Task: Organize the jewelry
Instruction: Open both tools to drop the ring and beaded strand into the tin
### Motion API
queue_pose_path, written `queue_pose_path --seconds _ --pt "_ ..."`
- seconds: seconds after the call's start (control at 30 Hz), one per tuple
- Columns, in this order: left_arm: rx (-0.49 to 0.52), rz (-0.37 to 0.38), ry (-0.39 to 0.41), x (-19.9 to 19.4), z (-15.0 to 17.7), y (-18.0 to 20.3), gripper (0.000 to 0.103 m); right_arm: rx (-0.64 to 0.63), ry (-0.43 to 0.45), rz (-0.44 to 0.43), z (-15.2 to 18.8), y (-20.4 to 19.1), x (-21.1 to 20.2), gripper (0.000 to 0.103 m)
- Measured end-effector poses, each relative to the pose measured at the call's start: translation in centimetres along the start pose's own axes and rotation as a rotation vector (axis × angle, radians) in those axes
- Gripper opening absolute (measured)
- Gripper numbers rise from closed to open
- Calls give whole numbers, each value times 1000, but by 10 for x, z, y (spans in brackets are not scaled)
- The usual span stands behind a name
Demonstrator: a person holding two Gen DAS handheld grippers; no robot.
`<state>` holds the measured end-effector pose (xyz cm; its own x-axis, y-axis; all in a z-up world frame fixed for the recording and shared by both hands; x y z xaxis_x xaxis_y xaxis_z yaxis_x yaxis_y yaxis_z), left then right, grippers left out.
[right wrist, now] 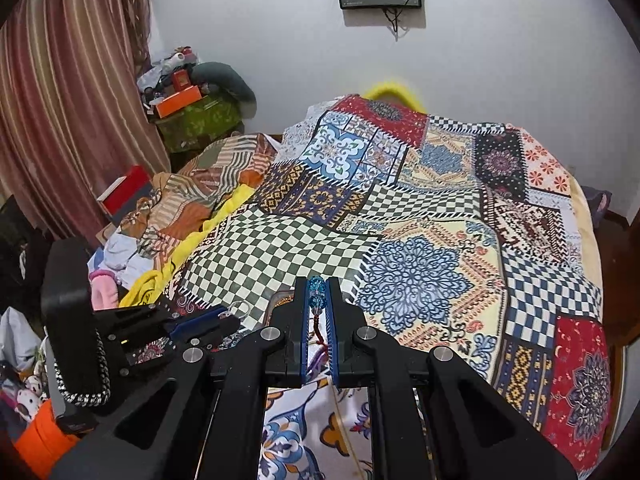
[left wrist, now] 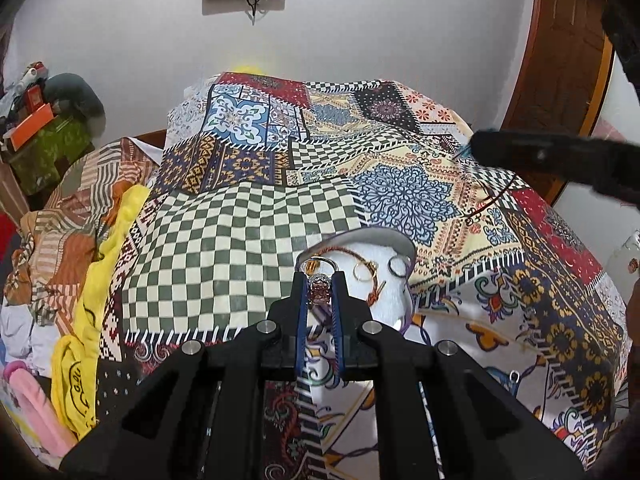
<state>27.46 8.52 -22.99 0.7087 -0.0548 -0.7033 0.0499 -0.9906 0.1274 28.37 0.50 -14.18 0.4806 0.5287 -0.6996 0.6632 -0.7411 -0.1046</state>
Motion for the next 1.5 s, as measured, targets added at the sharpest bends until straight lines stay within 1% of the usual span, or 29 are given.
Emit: queue_pose_path --seconds 0.2,0.5,0.73,0.93,1.07,1.17,1.23,1.37,1.5 --pt "-6 27 -12 11 -6 4 10 -18 -55 -6 1 -4 21 7" --pt "-19 67 -75 38 0 12 10 -56 -149 5 13 -1 48 7" --pt "-20 87 -120 51 6 16 10 -31 -212 -31 22 -2 66 7" --pt "6 77 -113 47 7 19 10 -11 -260 -58 28 -5 77 7" --pt "4 71 -111 41 7 17 10 44 -297 -105 32 -5 80 7" --pt "-7 69 -101 34 6 15 11 69 -302 -124 33 -4 78 7" --pt "-11 68 -93 29 5 13 12 65 -299 -117 32 -4 75 8" --pt "-11 54 -72 17 3 10 21 26 -269 -69 29 -4 63 16" --pt "-10 43 -57 5 1 9 22 -20 -223 -18 24 -5 46 17"
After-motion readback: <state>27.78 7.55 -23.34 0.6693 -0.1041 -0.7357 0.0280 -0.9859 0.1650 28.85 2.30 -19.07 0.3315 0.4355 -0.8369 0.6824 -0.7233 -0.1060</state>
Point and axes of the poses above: each gripper's, at about its wrist camera, not at the fingertips, and x roughly the way its jaws point, y to its right, z to its underside, the point moved 8 cm from there along x, roughly the way its jaws point, and after that the axes turned 4 degrees about -x, right-handed, at the moved point
